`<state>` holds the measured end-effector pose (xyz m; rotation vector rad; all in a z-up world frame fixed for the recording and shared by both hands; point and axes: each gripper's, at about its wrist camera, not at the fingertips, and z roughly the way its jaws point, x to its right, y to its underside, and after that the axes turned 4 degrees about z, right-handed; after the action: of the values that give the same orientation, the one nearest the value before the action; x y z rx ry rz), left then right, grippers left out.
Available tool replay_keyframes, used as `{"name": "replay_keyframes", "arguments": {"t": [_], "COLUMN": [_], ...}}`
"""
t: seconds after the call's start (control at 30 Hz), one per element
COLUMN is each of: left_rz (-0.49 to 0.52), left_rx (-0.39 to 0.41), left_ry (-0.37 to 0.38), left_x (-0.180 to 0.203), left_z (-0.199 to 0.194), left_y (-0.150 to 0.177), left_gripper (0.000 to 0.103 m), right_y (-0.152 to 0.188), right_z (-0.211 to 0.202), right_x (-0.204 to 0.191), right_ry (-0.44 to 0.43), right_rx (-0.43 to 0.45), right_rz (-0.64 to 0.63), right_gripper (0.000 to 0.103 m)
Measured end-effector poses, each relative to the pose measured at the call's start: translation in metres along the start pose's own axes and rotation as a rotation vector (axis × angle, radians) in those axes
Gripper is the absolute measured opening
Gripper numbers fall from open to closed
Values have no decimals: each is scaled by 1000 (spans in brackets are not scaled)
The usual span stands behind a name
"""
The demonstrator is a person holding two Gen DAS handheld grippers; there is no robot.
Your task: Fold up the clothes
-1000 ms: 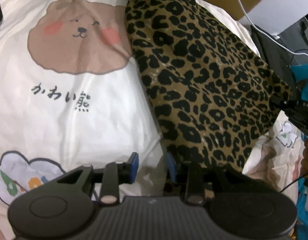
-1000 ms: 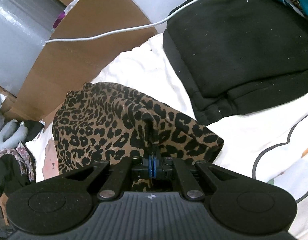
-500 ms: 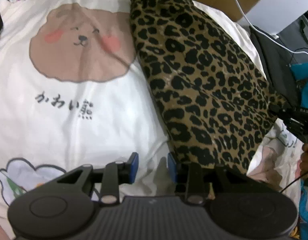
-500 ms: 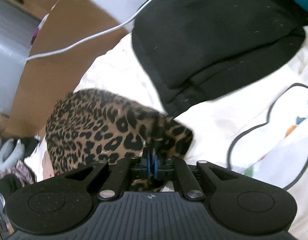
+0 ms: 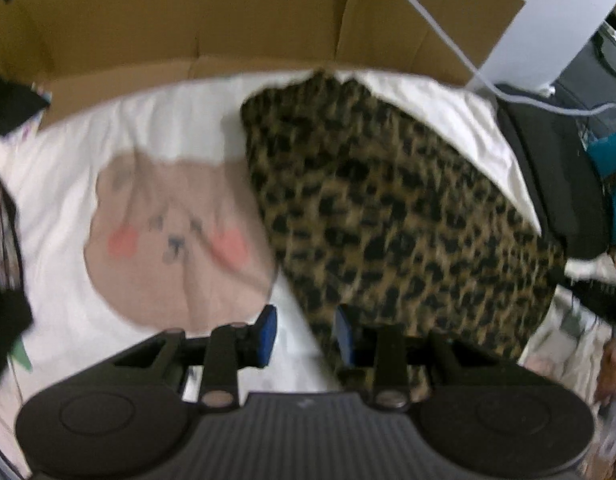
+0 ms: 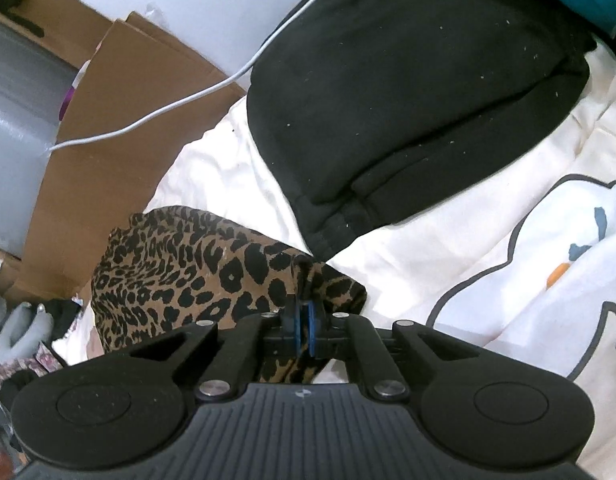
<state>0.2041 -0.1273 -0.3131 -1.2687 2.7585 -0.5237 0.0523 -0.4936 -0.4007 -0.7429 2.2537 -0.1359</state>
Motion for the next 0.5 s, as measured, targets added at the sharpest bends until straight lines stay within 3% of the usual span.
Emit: {"name": "replay_keyframes", "arguments": {"t": [0.2, 0.5], "left_rz": [-37, -36], "left_rx": [23, 19], "left_ry": [32, -23], "left_x": [20, 54], "left_z": [9, 37], "left_y": [-68, -128], "left_gripper": [34, 34], "right_y": [3, 1], "right_z": [-4, -5], "right_x": [1, 4], "right_ry": [11, 4], "right_rx": [7, 8], "right_rz": [-5, 24], "right_gripper": [1, 1]}}
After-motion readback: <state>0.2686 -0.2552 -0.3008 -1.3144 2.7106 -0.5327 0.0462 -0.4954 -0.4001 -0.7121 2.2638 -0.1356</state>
